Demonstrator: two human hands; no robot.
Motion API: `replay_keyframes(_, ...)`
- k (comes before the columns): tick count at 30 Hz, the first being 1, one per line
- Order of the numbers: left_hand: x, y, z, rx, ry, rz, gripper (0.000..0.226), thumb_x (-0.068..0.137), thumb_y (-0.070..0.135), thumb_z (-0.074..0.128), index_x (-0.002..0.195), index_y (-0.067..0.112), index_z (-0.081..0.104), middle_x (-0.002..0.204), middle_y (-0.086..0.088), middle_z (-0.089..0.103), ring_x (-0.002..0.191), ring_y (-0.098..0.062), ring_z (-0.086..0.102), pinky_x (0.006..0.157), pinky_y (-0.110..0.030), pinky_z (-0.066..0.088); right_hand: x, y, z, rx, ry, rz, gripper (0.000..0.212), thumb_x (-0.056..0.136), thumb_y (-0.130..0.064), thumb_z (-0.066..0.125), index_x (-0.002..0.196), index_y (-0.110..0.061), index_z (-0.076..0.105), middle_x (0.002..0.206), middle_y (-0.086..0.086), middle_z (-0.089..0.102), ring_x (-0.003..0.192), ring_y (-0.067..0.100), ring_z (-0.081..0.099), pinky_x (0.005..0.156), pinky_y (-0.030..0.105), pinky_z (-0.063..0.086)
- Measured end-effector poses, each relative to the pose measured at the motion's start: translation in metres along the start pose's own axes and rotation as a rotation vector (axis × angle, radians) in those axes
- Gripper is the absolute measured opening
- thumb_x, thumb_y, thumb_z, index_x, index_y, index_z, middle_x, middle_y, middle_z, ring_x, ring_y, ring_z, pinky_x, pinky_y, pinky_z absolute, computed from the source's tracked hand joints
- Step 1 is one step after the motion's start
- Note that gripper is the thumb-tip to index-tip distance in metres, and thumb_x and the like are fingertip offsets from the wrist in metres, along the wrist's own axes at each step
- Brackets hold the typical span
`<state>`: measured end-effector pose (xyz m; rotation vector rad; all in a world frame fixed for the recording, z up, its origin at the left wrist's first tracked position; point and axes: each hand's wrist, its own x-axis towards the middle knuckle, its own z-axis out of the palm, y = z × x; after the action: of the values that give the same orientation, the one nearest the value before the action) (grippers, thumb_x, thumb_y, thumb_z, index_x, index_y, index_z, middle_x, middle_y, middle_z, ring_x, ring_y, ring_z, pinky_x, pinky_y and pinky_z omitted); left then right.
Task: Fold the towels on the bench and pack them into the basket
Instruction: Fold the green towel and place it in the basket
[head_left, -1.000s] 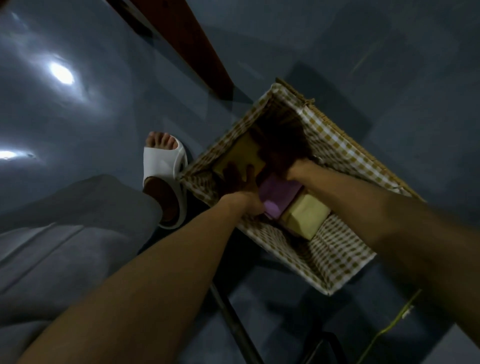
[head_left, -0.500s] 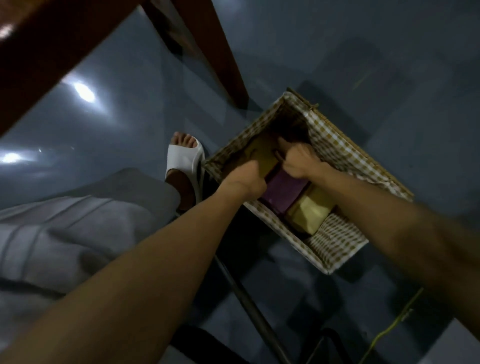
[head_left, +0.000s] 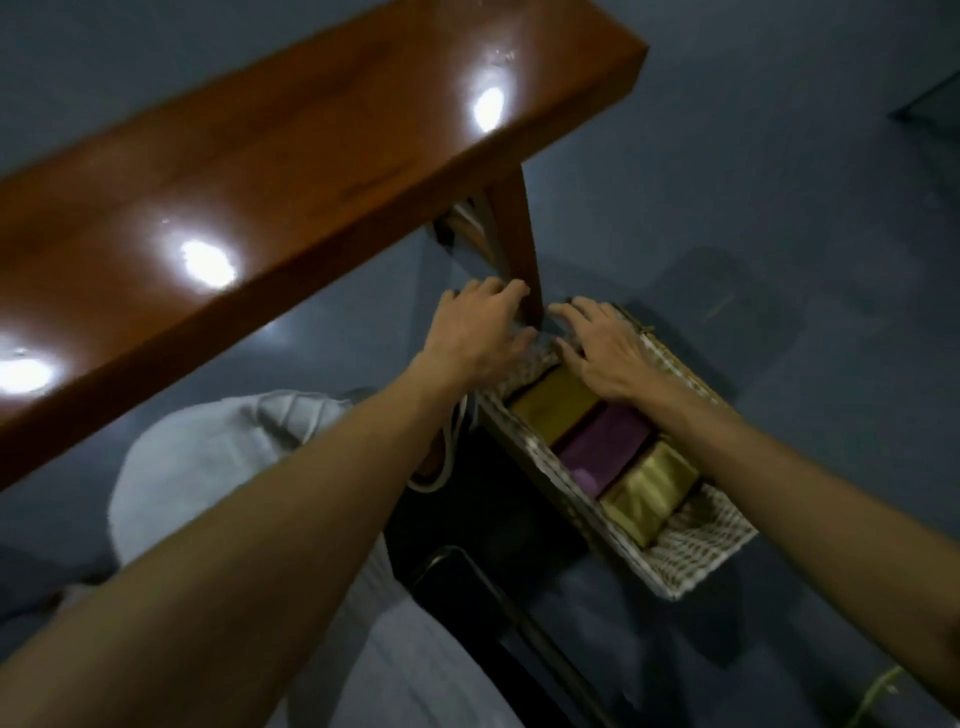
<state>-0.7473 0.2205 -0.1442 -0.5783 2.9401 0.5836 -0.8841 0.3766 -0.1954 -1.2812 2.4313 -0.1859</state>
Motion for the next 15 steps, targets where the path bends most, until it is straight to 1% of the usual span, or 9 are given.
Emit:
replay_keyframes(3,-0.006,-0.011,-0.047,0.025,0.036,0.017,0.061,0.096,0.044,0.064,0.151,0.024,0.044,0.147,-0.007,0.05,0.138,-0.032,0.043,0.11,-0.054,0.04,0.003,-0.031,-0.038,0.008,0.066,-0.038,0.054,0.105,-0.053,0.037,0.154,-0.03,0.037,0.161,0.011,0.033,0.143,0.035,0.034,0.109,0.058,0.037)
replay_keyframes(6,-0.021,-0.027,-0.095,-0.017,0.144,0.046,0.056,0.093,0.043,0.067,0.146,0.029,0.051,0.143,-0.001,0.054,0.131,-0.027,0.048,0.105,-0.051,0.045,0.011,-0.064,-0.072,0.008,0.158,-0.097,0.056,0.103,-0.055,0.04,0.153,-0.03,0.038,0.162,0.01,0.032,0.145,0.034,0.032,0.11,0.059,0.035)
replay_keyframes(8,-0.035,-0.041,-0.124,0.01,0.219,0.049,0.054,0.093,0.044,0.067,0.143,0.031,0.053,0.138,0.001,0.057,0.126,-0.024,0.05,0.101,-0.048,0.047,0.02,-0.089,-0.091,-0.014,0.213,-0.144,0.055,0.101,-0.053,0.044,0.15,-0.027,0.042,0.16,0.01,0.036,0.143,0.034,0.035,0.109,0.058,0.037)
replay_keyframes(10,-0.049,-0.059,-0.149,0.059,0.28,0.016,0.054,0.093,0.047,0.066,0.142,0.03,0.054,0.134,0.0,0.059,0.123,-0.025,0.051,0.098,-0.047,0.048,0.03,-0.118,-0.108,-0.029,0.262,-0.196,0.053,0.1,-0.052,0.048,0.145,-0.025,0.046,0.154,0.008,0.042,0.138,0.032,0.039,0.107,0.055,0.039)
replay_keyframes(13,-0.076,-0.096,-0.175,0.09,0.328,-0.076,0.056,0.091,0.049,0.067,0.142,0.028,0.057,0.14,-0.002,0.058,0.13,-0.027,0.05,0.103,-0.048,0.047,0.047,-0.166,-0.125,-0.033,0.325,-0.286,0.055,0.096,-0.059,0.044,0.139,-0.024,0.05,0.141,0.003,0.053,0.127,0.029,0.047,0.102,0.049,0.044)
replay_keyframes(15,-0.097,-0.123,-0.187,0.097,0.344,-0.126,0.056,0.09,0.049,0.069,0.141,0.029,0.058,0.143,-0.001,0.058,0.133,-0.026,0.049,0.106,-0.048,0.046,0.059,-0.201,-0.129,-0.024,0.328,-0.34,0.055,0.097,-0.059,0.046,0.14,-0.025,0.05,0.141,0.003,0.054,0.127,0.028,0.048,0.102,0.046,0.042)
